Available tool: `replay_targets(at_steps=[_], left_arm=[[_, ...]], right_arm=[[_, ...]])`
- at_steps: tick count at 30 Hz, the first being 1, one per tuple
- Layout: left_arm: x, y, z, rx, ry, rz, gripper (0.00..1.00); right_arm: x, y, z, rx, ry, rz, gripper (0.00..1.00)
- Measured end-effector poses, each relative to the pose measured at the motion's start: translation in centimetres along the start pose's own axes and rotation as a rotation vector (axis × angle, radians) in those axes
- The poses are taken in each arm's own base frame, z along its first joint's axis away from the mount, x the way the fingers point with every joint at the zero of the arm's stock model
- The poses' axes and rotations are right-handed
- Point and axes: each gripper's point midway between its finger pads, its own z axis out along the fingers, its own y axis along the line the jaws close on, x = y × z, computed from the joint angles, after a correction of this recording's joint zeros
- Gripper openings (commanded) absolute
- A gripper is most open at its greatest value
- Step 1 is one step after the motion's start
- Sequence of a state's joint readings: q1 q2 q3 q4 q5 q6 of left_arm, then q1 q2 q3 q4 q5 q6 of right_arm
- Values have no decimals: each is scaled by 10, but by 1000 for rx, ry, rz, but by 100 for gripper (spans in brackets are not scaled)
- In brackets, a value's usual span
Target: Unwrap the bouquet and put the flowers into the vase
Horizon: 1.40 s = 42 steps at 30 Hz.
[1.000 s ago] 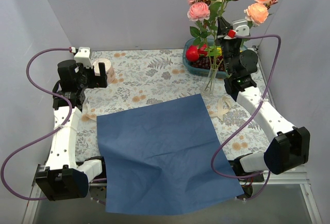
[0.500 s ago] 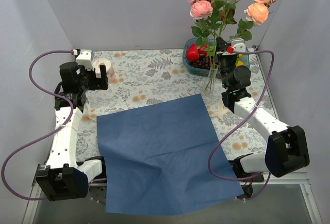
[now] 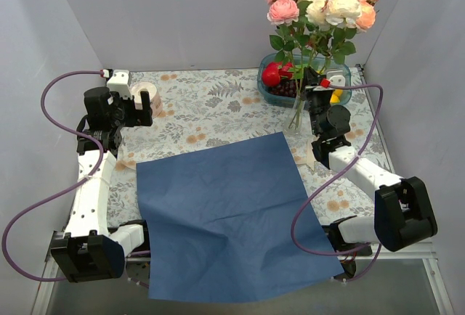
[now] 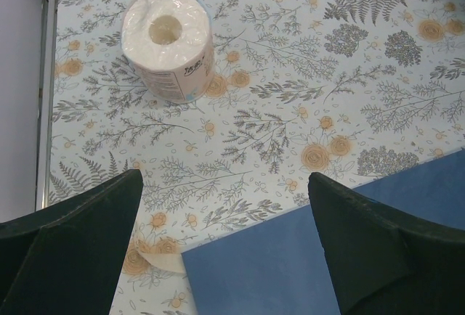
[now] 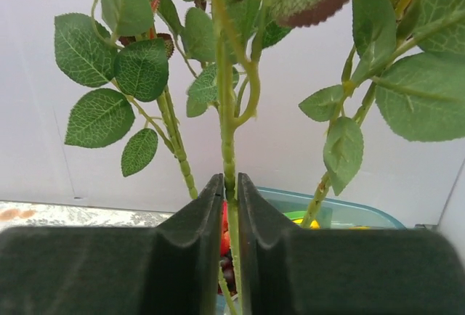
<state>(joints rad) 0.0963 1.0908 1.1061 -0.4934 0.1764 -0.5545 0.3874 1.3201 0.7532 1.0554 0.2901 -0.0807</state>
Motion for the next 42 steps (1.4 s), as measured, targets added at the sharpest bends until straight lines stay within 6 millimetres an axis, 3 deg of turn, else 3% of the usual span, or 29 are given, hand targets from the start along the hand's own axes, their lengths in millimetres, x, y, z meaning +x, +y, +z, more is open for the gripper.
replay_targets(at_steps=[1,3,4,10,21,27,32,34,39,42], left_arm=[[0,0,0,0,0,0,98],[0,0,0,0,0,0,98],[0,0,0,0,0,0,98],[1,0,0,1,3,-1,98],[-2,-5,-3,23,4,-12,98],[-12,-6,-7,26,-13,-17,98],[-20,-10,-12,44,-20,-25,98],[-25,-12,-15,53,-28,-30,98],[-30,-17,-19,78,-34,-45,98],[-27,-18,-20,79,-21,-51,98]], right_arm=[[0,1,0,-1,0,3,51],[-2,5,-1,-6,-2,12,73],[-3,8,-2,-12,-3,14,90],[-19,29,-16,-44,-16,14,95],[-38,37,-61,-64,94,50,97],[-12,29,-102,-57,320,132,98],[-7,23,-139,-56,412,217,98],[-1,29,-146,-82,466,231,98],[40,66,-149,-160,715,175,98],[65,74,-163,-170,827,152,98]])
